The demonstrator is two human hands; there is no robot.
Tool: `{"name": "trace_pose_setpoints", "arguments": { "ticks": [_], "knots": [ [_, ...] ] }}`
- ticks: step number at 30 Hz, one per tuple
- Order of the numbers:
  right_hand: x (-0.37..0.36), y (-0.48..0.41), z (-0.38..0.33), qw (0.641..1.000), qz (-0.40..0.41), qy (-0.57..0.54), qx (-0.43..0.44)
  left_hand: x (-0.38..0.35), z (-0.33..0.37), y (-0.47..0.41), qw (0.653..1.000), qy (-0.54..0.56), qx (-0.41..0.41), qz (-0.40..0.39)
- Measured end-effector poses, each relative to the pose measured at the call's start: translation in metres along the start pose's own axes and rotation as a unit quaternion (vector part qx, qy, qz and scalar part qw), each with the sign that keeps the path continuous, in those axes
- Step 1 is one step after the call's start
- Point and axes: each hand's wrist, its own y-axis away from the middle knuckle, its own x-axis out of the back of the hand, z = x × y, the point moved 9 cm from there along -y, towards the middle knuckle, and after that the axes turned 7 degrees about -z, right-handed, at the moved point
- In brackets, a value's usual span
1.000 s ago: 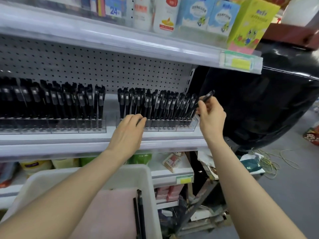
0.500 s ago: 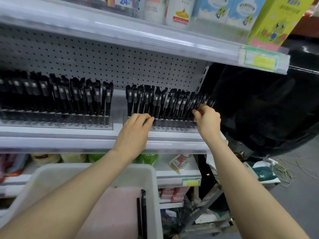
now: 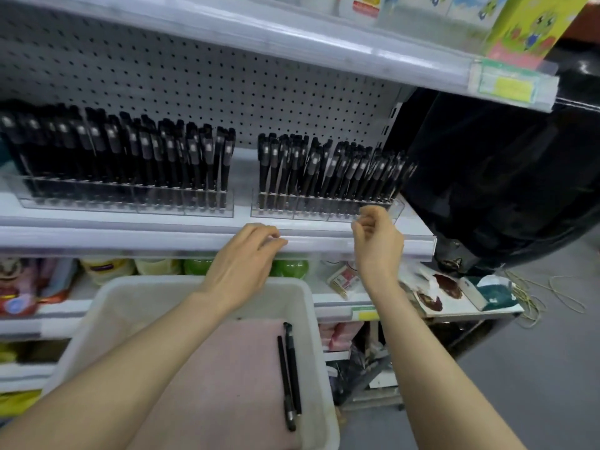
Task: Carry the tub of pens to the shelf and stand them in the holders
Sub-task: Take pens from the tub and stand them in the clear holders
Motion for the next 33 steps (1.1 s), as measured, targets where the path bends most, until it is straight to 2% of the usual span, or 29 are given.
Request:
{"name": "trace_pose_setpoints", "arguments": {
  "ticks": [4, 8, 10, 12, 16, 19, 23, 27, 30, 33],
  "knots": [
    [-0.039, 0.05, -0.01, 0.998, -0.054, -0.009, -0.012, -0.009, -0.014, 0.037, 1.0, 0.004, -0.023, 0.012],
    [-0.073, 0.092, -0.02, 0.993, -0.111, 0.035, 0.001, -0.017, -0.031, 0.066, 1.0, -0.004, -0.009, 0.002],
    [-0.093, 0.111, -0.018, 0.983, -0.166, 0.082, -0.008, -0.025, -0.039, 0.078, 1.0, -0.008, -0.001, -0.01],
    [-0.111, 0.13, -0.015, 0.958, -0.234, 0.162, -0.019, -0.03, -0.045, 0.088, 1.0, -0.001, 0.001, -0.019],
    [-0.129, 0.161, -0.016, 0.87, -0.325, 0.371, -0.002, -0.033, -0.046, 0.095, 1.0, 0.01, 0.0, -0.023],
    [-0.14, 0.17, -0.012, 0.84, -0.348, 0.416, -0.008, -0.033, -0.044, 0.096, 1.0, 0.019, -0.001, -0.02],
    [-0.15, 0.175, -0.005, 0.84, -0.383, 0.384, -0.034, -0.034, -0.044, 0.097, 0.999, 0.016, 0.005, -0.027],
    [-0.147, 0.175, -0.002, 0.854, -0.381, 0.351, -0.05, -0.033, -0.043, 0.096, 0.999, 0.011, 0.01, -0.03],
    [-0.146, 0.171, 0.002, 0.883, -0.362, 0.29, -0.075, -0.032, -0.041, 0.095, 0.999, 0.002, 0.017, -0.035],
    [-0.14, 0.156, -0.003, 0.919, -0.319, 0.223, -0.06, -0.028, -0.043, 0.089, 0.998, -0.01, 0.032, -0.045]
  ]
}}
